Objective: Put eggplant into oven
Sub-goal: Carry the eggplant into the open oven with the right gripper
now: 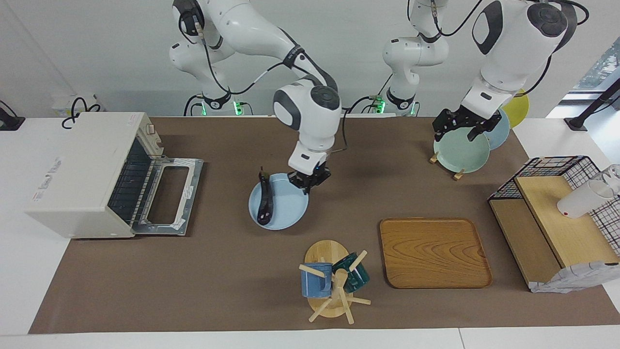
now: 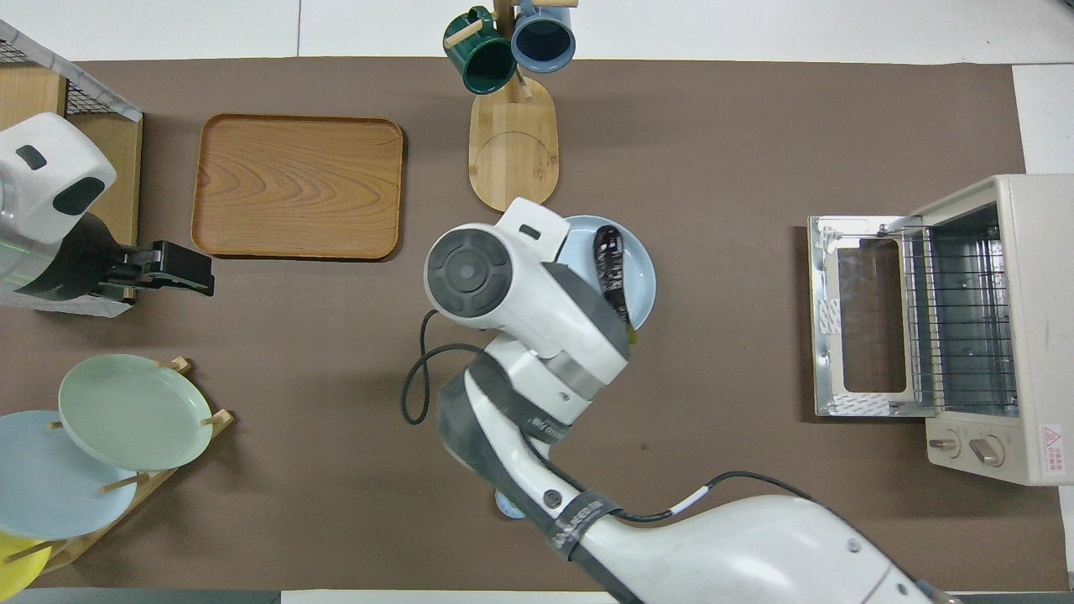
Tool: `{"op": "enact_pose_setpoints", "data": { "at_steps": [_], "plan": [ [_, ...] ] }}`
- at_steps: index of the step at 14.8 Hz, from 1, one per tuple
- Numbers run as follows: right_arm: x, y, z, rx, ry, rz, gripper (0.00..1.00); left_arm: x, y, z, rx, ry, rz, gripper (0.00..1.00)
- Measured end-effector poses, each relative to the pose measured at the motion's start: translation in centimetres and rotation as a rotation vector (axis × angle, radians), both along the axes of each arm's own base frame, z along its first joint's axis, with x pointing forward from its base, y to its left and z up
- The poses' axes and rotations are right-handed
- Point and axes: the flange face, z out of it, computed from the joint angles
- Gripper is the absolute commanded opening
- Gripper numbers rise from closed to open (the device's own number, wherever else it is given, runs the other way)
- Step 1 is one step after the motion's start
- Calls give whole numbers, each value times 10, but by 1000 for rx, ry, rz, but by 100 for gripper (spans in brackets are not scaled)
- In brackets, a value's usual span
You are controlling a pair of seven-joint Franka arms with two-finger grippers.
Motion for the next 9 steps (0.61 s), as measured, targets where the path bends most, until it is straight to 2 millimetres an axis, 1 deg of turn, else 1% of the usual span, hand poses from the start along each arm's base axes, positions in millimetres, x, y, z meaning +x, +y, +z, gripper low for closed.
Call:
{"op": "enact_pose_setpoints", "data": {
  "at_steps": [1,2,5,8,9],
  "plan": [
    [0,-34,3,-14,17,-3,0,0,0,0,0,0,0,100],
    [-4,-65,7,-26,34,-4,0,0,0,0,0,0,1,100],
    [-20,-149,27,-52,77,24,0,0,0,0,0,0,0,100],
    [-21,-256,44,-56,103,42,0,0,0,0,0,0,0,100],
    [-24,-286,46,-55,108,34,0,0,0,0,0,0,0,100]
  ]
}}
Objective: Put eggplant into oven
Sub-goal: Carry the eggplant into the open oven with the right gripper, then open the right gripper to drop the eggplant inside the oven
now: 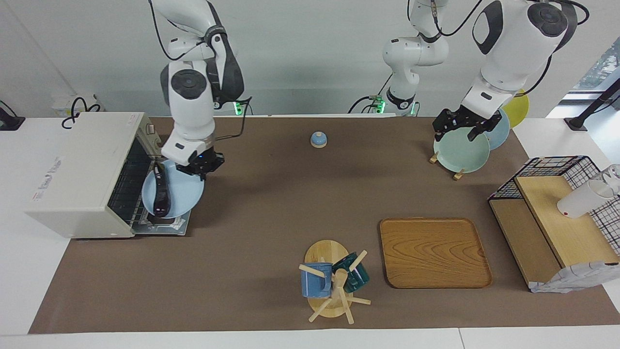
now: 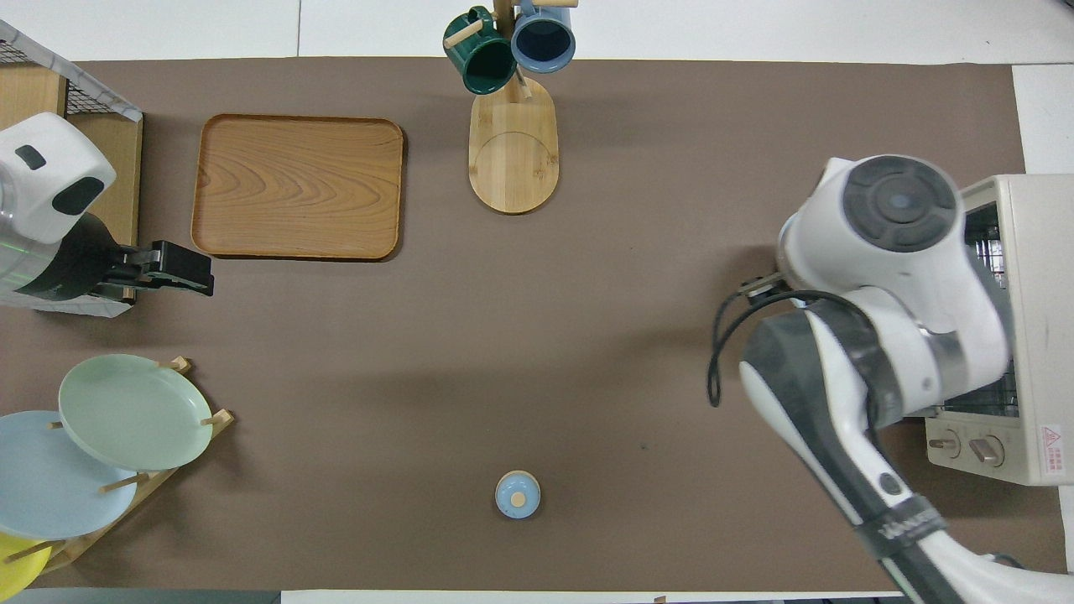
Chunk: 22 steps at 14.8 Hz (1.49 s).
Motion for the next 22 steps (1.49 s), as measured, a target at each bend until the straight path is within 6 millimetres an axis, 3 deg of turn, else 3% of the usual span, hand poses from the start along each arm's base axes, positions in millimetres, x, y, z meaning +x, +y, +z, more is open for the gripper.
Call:
{"op": "enact_pose_setpoints", "data": {
  "at_steps": [3,8,13,14,17,22],
  "plan": [
    [-14,-49,-4,7,-17,6,0,0,-1,0,0,0,-1,100],
    [-25,-76,-25,17,-51,37,0,0,-1,0,0,0,-1,100],
    [-35,-93,-52,35,-64,8,0,0,0,0,0,0,-1,100],
    [-36,-94,-53,36,-65,5,1,0,0,0,0,-1,0,100],
    [-37,-93,-55,39,-64,2,15,0,2,0,0,-1,4,100],
    [-38,-92,-56,46,-61,-1,17,1,5,0,0,-1,9,100]
  ]
}}
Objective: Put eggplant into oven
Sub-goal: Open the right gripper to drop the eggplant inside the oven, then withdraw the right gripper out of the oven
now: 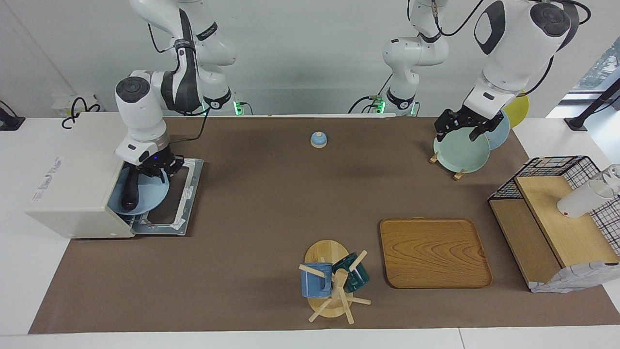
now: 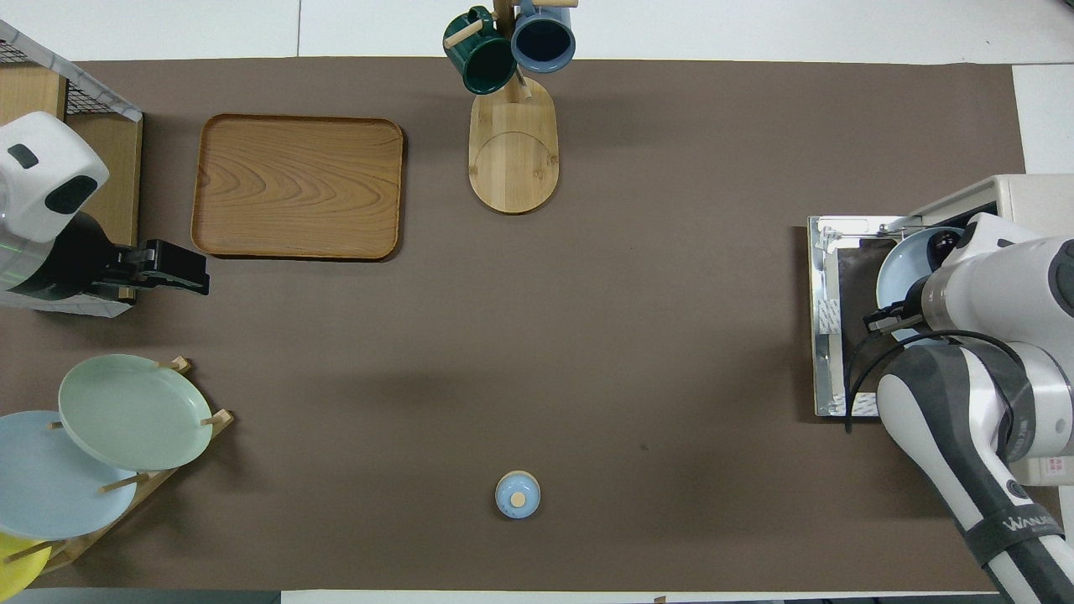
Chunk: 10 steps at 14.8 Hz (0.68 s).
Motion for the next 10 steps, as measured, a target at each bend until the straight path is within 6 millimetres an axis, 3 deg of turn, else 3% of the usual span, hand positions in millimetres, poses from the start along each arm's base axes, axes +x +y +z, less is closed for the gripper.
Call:
{"op": "enact_pose_setpoints", "data": {
  "at_steps": [1,2,4,6,8,10],
  "plan": [
    [2,2,3,-1,1,2,15,0,0,0,0,0,0,100],
    [5,8,10,6,11,4,0,0,0,0,0,0,0,100],
    [19,38,33,54,6,-1,0,0,0,0,0,0,0,100],
    [28,71,36,73,-15,-49,0,0,0,0,0,0,0,100],
    [32,102,14,83,-16,-96,0,0,0,0,0,0,1,100],
    [34,110,-23,91,-12,-110,0,0,0,0,0,0,1,100]
  ]
}}
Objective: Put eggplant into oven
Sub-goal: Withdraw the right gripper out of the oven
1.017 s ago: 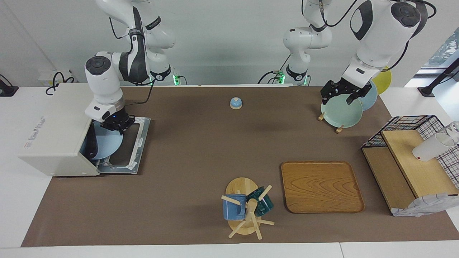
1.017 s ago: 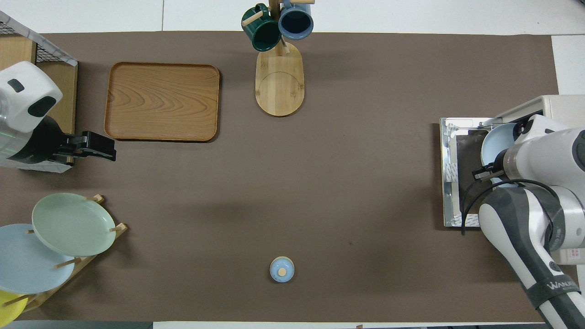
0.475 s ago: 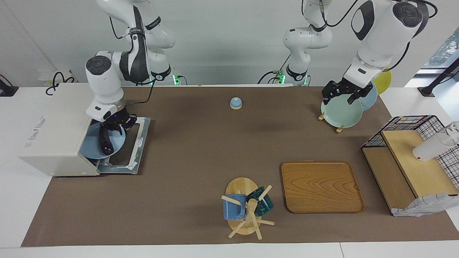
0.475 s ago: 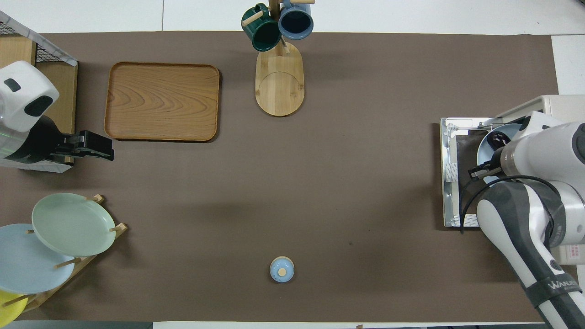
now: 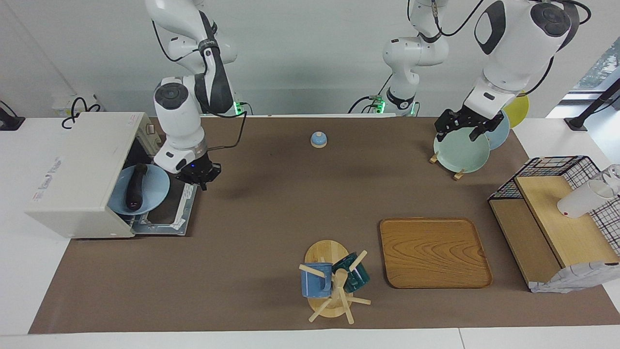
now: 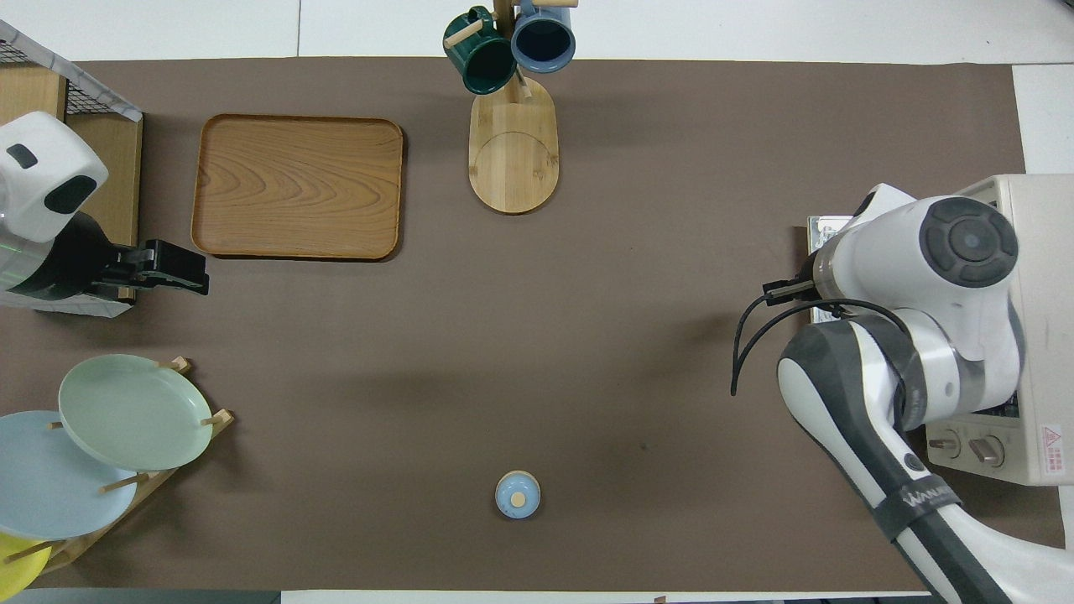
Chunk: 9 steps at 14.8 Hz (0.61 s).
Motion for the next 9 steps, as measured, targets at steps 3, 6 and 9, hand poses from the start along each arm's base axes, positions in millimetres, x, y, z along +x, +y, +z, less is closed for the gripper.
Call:
{"op": "enact_pose_setpoints", "data": {
  "at_steps": [3,6,9],
  "plan": [
    [-1,-11,-42,-16,47,-3,0,0,0,0,0,0,0,100],
    [-3,-20,-51,-53,61,14,0,0,0,0,0,0,0,100],
    [-7,-27,-58,-82,68,34,0,0,0,0,0,0,0,100]
  ]
}}
